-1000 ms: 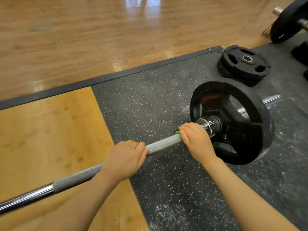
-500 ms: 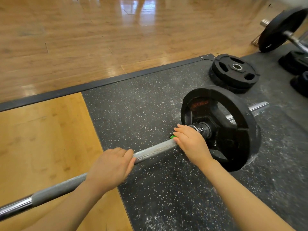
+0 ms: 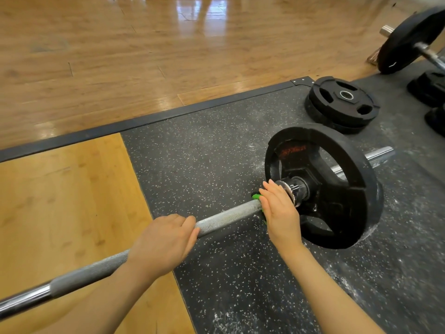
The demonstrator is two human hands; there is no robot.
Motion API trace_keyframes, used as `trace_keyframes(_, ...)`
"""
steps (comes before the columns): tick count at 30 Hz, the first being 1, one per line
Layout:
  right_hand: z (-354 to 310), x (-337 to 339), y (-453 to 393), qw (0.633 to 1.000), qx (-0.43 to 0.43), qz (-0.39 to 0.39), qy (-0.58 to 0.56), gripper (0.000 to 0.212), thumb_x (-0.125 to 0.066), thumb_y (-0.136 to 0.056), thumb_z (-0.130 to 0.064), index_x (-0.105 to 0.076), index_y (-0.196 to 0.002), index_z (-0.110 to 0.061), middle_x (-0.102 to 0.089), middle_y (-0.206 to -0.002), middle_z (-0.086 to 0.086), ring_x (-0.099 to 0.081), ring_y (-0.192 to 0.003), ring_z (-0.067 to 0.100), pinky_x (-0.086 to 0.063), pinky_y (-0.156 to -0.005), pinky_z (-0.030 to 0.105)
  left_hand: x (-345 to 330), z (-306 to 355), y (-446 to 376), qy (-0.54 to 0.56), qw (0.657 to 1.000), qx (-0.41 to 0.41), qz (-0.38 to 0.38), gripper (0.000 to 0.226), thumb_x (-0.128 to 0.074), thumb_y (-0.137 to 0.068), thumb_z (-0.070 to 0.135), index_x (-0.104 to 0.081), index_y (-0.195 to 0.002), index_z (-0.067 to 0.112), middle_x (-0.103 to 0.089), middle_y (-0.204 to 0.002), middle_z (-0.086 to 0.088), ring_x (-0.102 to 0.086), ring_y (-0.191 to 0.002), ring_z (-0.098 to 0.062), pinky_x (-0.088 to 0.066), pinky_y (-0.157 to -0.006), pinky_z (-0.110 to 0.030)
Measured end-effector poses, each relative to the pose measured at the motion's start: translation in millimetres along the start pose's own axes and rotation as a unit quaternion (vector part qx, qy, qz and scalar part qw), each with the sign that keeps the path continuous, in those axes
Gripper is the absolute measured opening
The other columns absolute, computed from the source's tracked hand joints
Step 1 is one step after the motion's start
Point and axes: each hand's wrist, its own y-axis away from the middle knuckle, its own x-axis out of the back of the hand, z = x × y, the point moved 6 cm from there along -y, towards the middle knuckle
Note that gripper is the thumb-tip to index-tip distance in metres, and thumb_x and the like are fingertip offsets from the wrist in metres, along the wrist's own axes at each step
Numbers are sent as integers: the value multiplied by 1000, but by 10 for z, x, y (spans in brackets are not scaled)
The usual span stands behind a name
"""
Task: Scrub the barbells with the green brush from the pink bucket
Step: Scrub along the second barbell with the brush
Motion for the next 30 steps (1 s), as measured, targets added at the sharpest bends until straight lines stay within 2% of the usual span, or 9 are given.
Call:
trace_keyframes(3,-56,-1,-180,999,20,-26,24,41,-38,-98,-24,-72,-101,-2,-70,-110,11,-61,-113,26,-29,-107,24,-3,-2,-4,3,1000,3,-3,36,-29,-96,39,-52,-75,22,-52,-60,8,-50,-52,-16,-38,-46,-29)
trace_keyframes(7,-127,-10,-340,995,54,-59,62,45,-37,-97,-28,-71,-83,-4,-71,-83,9,-67,-84,29,-47,-79,35,-14,-28,-15,12,1000,11,-5,35,-28,-96,40,-47,-72,23,-48,-57,10,-45,-48,-14,-34,-43,-28)
trace_keyframes(9,-118,-30,-310,996,50,-52,58,45,-38,-97,-30,-72,-84,-5,-72,-85,8,-67,-88,27,-51,-81,37,-25,-45,-20,12,1000,15,-11,36,-27,-96,40,-47,-73,23,-48,-58,9,-45,-48,-14,-35,-43,-28)
trace_keyframes(12,-196,-31,-211,997,54,2,52,40,-42,-97,-27,-74,-88,-5,-73,-90,7,-68,-92,25,-42,-91,27,-13,-46,-24,16,1000,13,-16,35,-27,-96,41,-46,-72,23,-48,-57,10,-44,-48,-14,-33,-42,-28)
trace_keyframes(17,-491,-161,-156,997,75,-17,30,66,-23,-104,-44,-69,-74,-7,-67,-70,2,-62,-68,24,-51,-67,40,-14,-50,4,43,998,40,-33,44,-14,-96,46,-48,-80,22,-51,-66,8,-48,-56,-16,-36,-47,-29)
trace_keyframes(21,-502,-187,-127,997,50,-60,14,71,-18,-103,-51,-67,-73,-9,-64,-69,1,-60,-67,24,-48,-67,40,-38,-31,38,77,992,70,-76,67,7,-88,55,-49,-103,23,-55,-88,8,-54,-81,-15,-47,-67,-33)
trace_keyframes(26,-459,124,-116,995,-40,16,-90,37,-45,-97,-26,-74,-78,-11,-69,-79,-5,-62,-77,11,-42,-77,18,11,67,95,110,989,61,-74,84,10,-90,64,-57,-110,16,-67,-101,-1,-61,-103,-23,-55,-75,-41)
trace_keyframes(28,-370,249,-143,988,-93,43,-116,36,-46,-98,-26,-75,-81,-13,-66,-80,-11,-58,-80,1,-38,-78,7,31,115,129,105,990,55,-79,79,3,-94,62,-59,-109,15,-69,-100,-1,-63,-103,-23,-56,-73,-38)
trace_keyframes(30,-306,366,-162,982,-124,60,-132,37,-46,-100,-31,-74,-84,-14,-65,-80,-14,-60,-79,2,-41,-80,8,31,164,167,97,990,47,-91,72,-6,-96,60,-60,-110,15,-69,-99,0,-64,-99,-22,-57,-72,-36)
